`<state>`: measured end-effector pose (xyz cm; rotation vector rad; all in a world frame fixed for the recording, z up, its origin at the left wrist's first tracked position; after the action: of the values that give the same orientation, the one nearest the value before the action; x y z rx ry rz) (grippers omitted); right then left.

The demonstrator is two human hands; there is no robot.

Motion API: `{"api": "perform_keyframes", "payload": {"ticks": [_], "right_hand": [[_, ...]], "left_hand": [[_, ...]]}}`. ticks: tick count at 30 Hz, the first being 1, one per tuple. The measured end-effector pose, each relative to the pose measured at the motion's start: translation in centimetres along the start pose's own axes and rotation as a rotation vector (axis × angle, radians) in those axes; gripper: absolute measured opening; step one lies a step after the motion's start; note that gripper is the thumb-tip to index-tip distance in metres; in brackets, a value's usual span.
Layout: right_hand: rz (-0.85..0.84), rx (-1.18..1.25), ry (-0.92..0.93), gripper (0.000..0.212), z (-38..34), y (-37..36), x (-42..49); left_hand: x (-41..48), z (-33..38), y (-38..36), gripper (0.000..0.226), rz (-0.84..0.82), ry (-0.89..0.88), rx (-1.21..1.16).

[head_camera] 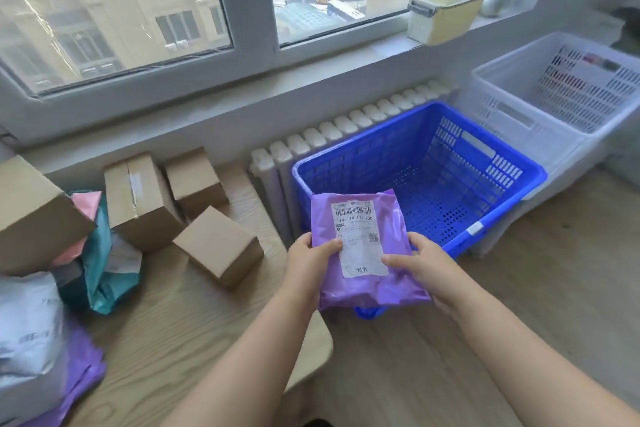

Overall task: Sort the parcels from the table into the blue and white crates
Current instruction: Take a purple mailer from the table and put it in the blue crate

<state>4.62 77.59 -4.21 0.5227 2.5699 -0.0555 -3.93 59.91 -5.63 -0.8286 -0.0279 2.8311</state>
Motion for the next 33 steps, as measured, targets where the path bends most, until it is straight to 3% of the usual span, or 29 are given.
{"api": "perform_keyframes", "payload": {"ticks": [9, 18, 19, 21, 23, 28, 33], "right_hand": [[0.102, -0.054, -0.047, 0.031, -2.9, 3.8, 9.5], [0.128, -0.126, -0.144, 0.033, -4.7, 6.2, 19.6], [0.124, -0.138, -0.153, 0.033, -4.6, 6.4, 20.4], [0.095, -0.189, -0.175, 0.033, -4.5, 6.7, 22.9], [0.048, -0.252, -0.193, 0.033, -4.2, 6.8, 25.5], [-0.08, -0.41, -0.266, 0.028, -1.9, 6.4, 31.8], [-0.206, -0.53, -0.343, 0.023, 3.1, 5.1, 37.6]], "left_hand": [[9.4, 1.0, -5.4, 0.014, 0.04, 0.014, 0.177], [16.9, 1.3, -8.3, 0.029, 0.076, 0.132, 0.336], [17.2, 1.1, -8.5, 0.04, 0.079, 0.146, 0.355], [18.5, 0.4, -9.4, 0.049, 0.057, 0.183, 0.353], [19.5, -0.3, -10.8, 0.033, 0.029, 0.22, 0.327], [22.1, -2.9, -12.9, 0.024, 0.107, 0.321, 0.314], [26.5, -7.7, -13.3, 0.047, 0.284, 0.419, 0.288]]}}
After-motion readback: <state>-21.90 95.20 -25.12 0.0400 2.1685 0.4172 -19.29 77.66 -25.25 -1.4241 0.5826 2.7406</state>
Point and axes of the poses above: each hand's wrist, its own x-axis towards the middle knuckle, its own y-axis out of the back of the hand, z = x × y, the point moved 6 cm from there along x, towards the middle knuckle, and after that the axes turned 1 degree about z, right-handed, at the moved point
